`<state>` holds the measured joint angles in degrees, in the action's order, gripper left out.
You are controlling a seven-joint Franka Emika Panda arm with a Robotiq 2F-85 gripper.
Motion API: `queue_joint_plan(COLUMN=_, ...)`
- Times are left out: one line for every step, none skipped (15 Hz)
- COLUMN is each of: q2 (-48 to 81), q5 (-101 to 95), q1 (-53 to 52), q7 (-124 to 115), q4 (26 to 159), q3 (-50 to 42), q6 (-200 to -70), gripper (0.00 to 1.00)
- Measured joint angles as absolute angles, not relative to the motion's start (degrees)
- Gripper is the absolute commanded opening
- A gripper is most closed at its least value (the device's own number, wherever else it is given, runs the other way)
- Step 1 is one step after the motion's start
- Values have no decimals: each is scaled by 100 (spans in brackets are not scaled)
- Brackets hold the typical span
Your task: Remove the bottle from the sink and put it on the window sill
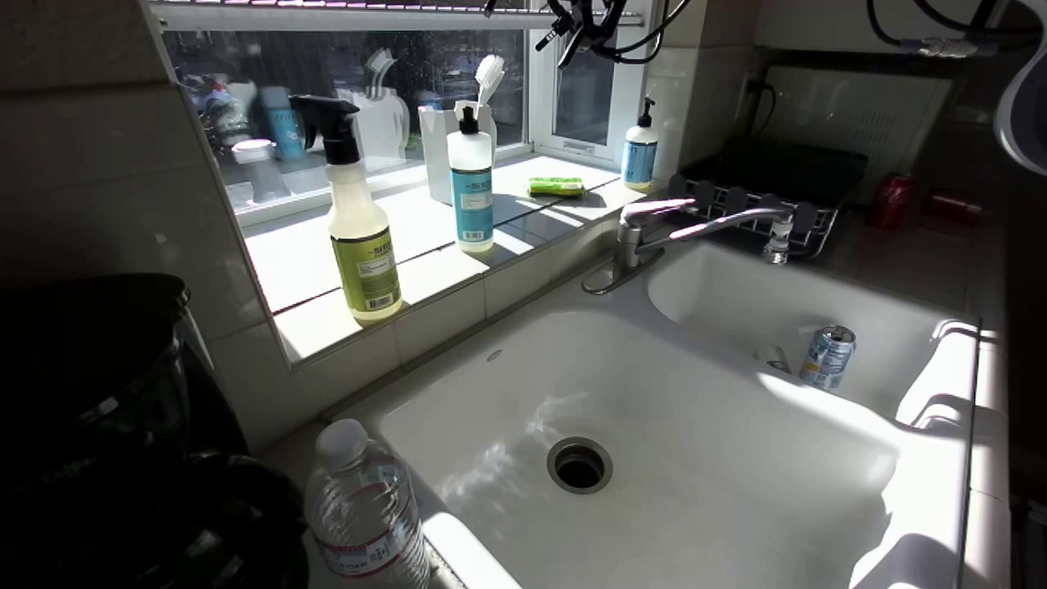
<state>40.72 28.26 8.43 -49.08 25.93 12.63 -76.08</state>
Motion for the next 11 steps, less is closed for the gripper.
queue_joint_plan(q2=4061, q5=2937, q1=902, q7=-4788, q4=2593, q3=1316, q6=-7603, gripper=100)
queue_joint_plan(q2=4052, q5=3029, q1=949, q7=-4672, q4=2593, q3=1355, q6=-7603, gripper=100)
queue_joint_plan(q2=4044, q5=3094, q1=985, q7=-4553, q4=2593, q3=1386, q6=-7603, gripper=100)
queue_joint_plan(q2=4037, q5=3151, q1=1011, q7=-4449, q4=2593, q3=1411, q6=-7603, gripper=100)
queue_joint_plan(q2=4031, q5=3187, q1=1029, q7=-4374, q4=2593, q3=1426, q6=-7603, gripper=100)
queue_joint_plan(q2=4030, q5=3201, q1=1036, q7=-4342, q4=2593, q3=1436, q6=-7603, gripper=100)
queue_joint_plan(q2=4030, q5=3207, q1=1039, q7=-4329, q4=2593, q3=1445, q6=-7603, gripper=100)
queue_joint_plan(q2=4030, q5=3208, q1=1039, q7=-4322, q4=2594, q3=1451, q6=-7603, gripper=100)
queue_joint_plan(q2=4030, q5=3208, q1=1039, q7=-4317, q4=2595, q3=1456, q6=-7603, gripper=100)
queue_joint_plan(q2=4030, q5=3208, q1=1039, q7=-4313, q4=2595, q3=1458, q6=-7603, gripper=100)
queue_joint_plan(q2=4030, q5=3208, q1=1039, q7=-4312, q4=2595, q3=1459, q6=-7603, gripper=100)
